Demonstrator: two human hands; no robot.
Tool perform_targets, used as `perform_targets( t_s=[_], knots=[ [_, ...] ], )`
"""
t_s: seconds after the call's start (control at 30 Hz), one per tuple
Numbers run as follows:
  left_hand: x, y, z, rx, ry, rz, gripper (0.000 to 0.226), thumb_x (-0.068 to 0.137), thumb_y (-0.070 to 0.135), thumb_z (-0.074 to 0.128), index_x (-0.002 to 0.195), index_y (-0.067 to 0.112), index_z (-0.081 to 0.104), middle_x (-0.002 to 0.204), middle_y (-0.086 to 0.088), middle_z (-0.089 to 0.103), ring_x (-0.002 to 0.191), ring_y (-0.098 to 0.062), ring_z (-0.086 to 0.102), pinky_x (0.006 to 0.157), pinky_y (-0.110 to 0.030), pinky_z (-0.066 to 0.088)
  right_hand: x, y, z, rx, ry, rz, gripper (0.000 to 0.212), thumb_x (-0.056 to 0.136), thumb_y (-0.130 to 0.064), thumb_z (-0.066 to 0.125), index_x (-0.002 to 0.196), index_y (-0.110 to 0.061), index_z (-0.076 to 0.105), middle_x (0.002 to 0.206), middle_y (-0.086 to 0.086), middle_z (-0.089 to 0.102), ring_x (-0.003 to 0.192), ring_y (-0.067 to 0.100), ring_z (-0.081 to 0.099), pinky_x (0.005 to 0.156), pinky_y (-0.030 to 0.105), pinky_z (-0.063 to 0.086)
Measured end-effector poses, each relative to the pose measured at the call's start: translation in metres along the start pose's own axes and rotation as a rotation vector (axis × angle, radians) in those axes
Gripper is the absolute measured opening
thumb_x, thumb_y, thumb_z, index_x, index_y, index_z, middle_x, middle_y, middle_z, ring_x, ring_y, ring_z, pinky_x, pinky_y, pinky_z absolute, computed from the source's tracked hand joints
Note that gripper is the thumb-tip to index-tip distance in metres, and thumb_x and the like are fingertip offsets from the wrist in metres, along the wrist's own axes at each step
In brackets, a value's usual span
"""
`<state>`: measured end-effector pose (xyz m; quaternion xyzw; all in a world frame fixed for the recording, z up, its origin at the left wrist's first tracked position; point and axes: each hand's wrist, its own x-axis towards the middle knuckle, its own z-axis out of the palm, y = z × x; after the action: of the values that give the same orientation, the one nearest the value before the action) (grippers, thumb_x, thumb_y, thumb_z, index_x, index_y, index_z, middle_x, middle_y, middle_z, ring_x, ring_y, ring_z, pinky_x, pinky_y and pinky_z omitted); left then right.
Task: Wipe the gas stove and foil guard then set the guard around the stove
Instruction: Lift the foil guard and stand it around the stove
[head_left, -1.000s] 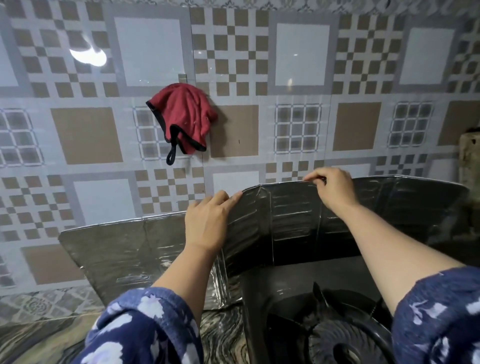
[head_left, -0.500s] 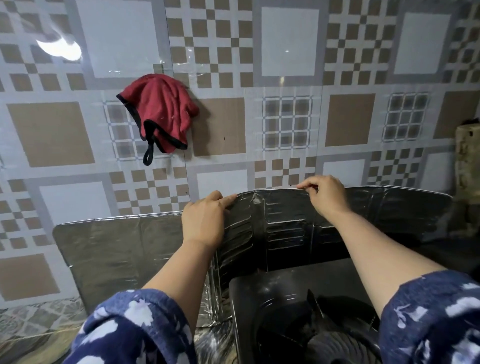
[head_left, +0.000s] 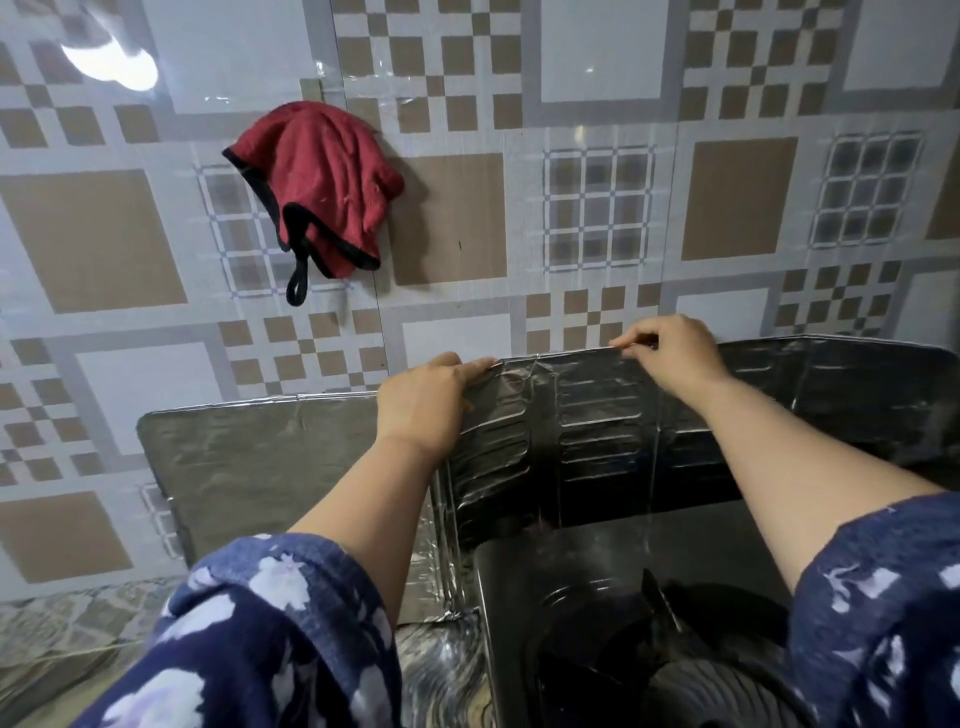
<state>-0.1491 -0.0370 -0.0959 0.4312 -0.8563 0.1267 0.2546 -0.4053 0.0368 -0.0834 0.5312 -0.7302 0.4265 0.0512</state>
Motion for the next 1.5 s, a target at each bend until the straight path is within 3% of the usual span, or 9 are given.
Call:
perform_targets(
  t_s=[0.27, 0.37, 0.47, 0.7, 0.9, 1.13, 1.27, 1.4, 1.5],
  knots=[
    [-0.002, 0.006, 0.004, 0.009, 0.008, -0.005, 0.056, 0.092, 0.022, 0.055, 0.141, 0.043, 0.038, 0.113, 0.004, 0.057, 0.1, -0.025, 0.062, 0.065, -0.031, 0.037, -0.015, -0.031, 0.018, -0.172, 0.032, -0.236, 0.027, 0.086, -0.019, 0.066, 0.112, -0.027, 0.068, 0.113, 0.0, 0.068, 0.11, 0.021, 0.053, 0.1, 0.039, 0.039],
    [-0.007, 0.004, -0.003, 0.001, -0.002, -0.004, 0.053, 0.092, 0.026, 0.056, 0.142, 0.034, 0.04, 0.12, 0.0, 0.056, 0.107, -0.026, 0.06, 0.079, -0.036, 0.038, -0.021, -0.059, 0.038, -0.104, -0.022, -0.302, 0.028, 0.088, -0.019, 0.063, 0.113, -0.029, 0.068, 0.114, -0.004, 0.069, 0.111, 0.017, 0.053, 0.102, 0.037, 0.041],
    [-0.014, -0.007, -0.014, 0.073, 0.019, -0.02, 0.048, 0.092, 0.037, 0.055, 0.139, 0.034, 0.044, 0.123, 0.002, 0.059, 0.111, -0.025, 0.058, 0.091, -0.04, 0.036, -0.024, -0.077, 0.056, -0.062, -0.022, -0.341, 0.025, 0.088, -0.021, 0.063, 0.11, -0.031, 0.07, 0.108, -0.009, 0.071, 0.104, 0.012, 0.052, 0.091, 0.027, 0.039],
    [-0.041, -0.064, -0.044, 0.079, -0.056, -0.173, 0.041, 0.086, 0.06, 0.052, 0.111, 0.03, 0.065, 0.11, -0.001, 0.07, 0.099, -0.028, 0.064, 0.071, -0.033, 0.045, -0.034, -0.099, 0.084, 0.043, -0.068, -0.322, 0.018, 0.086, -0.031, 0.065, 0.101, -0.037, 0.072, 0.1, -0.012, 0.072, 0.099, 0.014, 0.052, 0.084, 0.03, 0.029],
    [-0.059, -0.081, -0.063, 0.139, -0.081, -0.217, 0.038, 0.094, 0.05, 0.047, 0.089, 0.018, 0.067, 0.091, -0.007, 0.07, 0.084, -0.032, 0.063, 0.063, -0.031, 0.044, -0.03, -0.108, 0.084, 0.004, -0.07, -0.274, 0.018, 0.09, -0.028, 0.061, 0.101, -0.034, 0.073, 0.107, -0.008, 0.072, 0.107, 0.02, 0.049, 0.095, 0.039, 0.031],
    [-0.041, -0.056, -0.073, 0.139, -0.219, -0.33, 0.036, 0.093, 0.046, 0.052, 0.107, 0.017, 0.067, 0.106, -0.007, 0.068, 0.096, -0.029, 0.063, 0.069, -0.033, 0.045, -0.03, -0.115, 0.084, -0.022, -0.105, -0.135, 0.021, 0.092, -0.028, 0.057, 0.102, -0.039, 0.072, 0.114, 0.006, 0.06, 0.11, 0.034, 0.048, 0.099, 0.04, 0.037],
    [-0.037, -0.046, -0.078, 0.095, -0.238, -0.356, 0.037, 0.091, 0.044, 0.056, 0.102, 0.01, 0.064, 0.106, -0.009, 0.067, 0.093, -0.029, 0.062, 0.068, -0.034, 0.046, -0.034, -0.117, 0.079, 0.004, -0.11, -0.1, 0.023, 0.093, -0.025, 0.056, 0.103, -0.038, 0.072, 0.117, 0.009, 0.056, 0.112, 0.035, 0.048, 0.102, 0.039, 0.038],
    [-0.042, -0.041, -0.079, -0.009, -0.319, -0.283, 0.045, 0.095, 0.034, 0.055, 0.138, 0.033, 0.045, 0.135, -0.004, 0.057, 0.115, -0.027, 0.057, 0.076, -0.034, 0.044, -0.041, -0.111, 0.074, 0.005, -0.12, -0.08, 0.023, 0.093, -0.022, 0.056, 0.105, -0.035, 0.072, 0.115, 0.008, 0.056, 0.106, 0.03, 0.055, 0.101, 0.033, 0.041],
    [-0.046, -0.045, -0.081, -0.09, -0.379, -0.186, 0.058, 0.095, 0.021, 0.056, 0.143, 0.042, 0.034, 0.139, -0.001, 0.054, 0.12, -0.024, 0.055, 0.084, -0.034, 0.046, -0.047, -0.107, 0.074, 0.037, -0.06, -0.128, 0.026, 0.092, -0.016, 0.057, 0.105, -0.033, 0.072, 0.112, 0.005, 0.065, 0.104, 0.027, 0.057, 0.099, 0.037, 0.045]
  ],
)
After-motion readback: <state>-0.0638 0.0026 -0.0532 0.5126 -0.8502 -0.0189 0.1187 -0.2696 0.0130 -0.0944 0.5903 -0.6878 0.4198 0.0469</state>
